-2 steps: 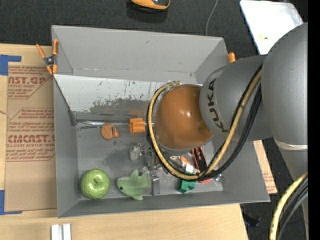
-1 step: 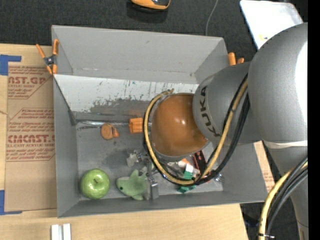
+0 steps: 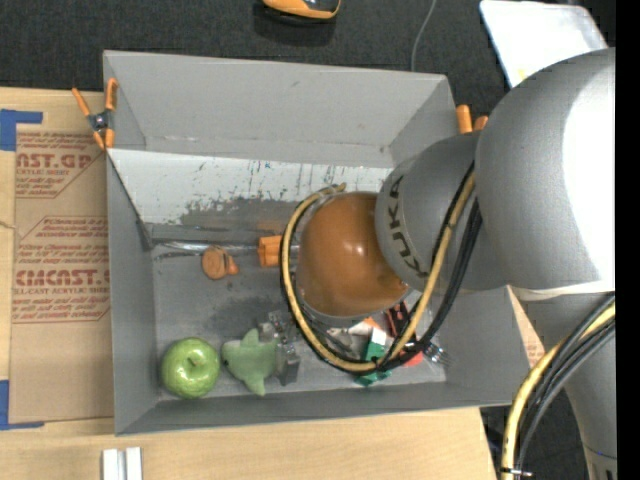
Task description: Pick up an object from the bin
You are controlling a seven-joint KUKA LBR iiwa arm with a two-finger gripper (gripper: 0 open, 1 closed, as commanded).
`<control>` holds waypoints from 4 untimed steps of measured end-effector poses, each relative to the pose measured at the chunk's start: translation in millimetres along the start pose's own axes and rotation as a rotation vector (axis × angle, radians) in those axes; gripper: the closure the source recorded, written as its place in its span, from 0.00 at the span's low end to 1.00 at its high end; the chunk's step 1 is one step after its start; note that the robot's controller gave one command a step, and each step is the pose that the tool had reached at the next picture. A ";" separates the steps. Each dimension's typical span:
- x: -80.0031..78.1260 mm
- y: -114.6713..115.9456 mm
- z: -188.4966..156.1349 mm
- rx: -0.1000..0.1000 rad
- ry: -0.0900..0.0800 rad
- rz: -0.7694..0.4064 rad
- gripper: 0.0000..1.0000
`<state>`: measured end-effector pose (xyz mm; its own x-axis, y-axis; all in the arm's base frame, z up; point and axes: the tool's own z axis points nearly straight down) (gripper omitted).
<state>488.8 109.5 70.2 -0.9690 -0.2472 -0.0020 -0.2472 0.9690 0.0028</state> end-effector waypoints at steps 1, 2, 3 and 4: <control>0.0 0.0 0.0 0.000 0.000 0.000 1.00; 5.6 6.4 -80.5 0.000 0.006 -0.021 1.00; 1.0 6.8 -129.0 0.001 -0.001 -0.031 1.00; -7.3 15.0 -55.0 0.001 -0.004 -0.149 1.00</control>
Offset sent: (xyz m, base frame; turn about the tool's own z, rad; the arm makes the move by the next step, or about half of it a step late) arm -0.0091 0.0083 0.1315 -0.0338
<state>492.2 125.7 125.3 -0.9216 -0.3880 -0.0060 -0.3880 0.9217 0.0012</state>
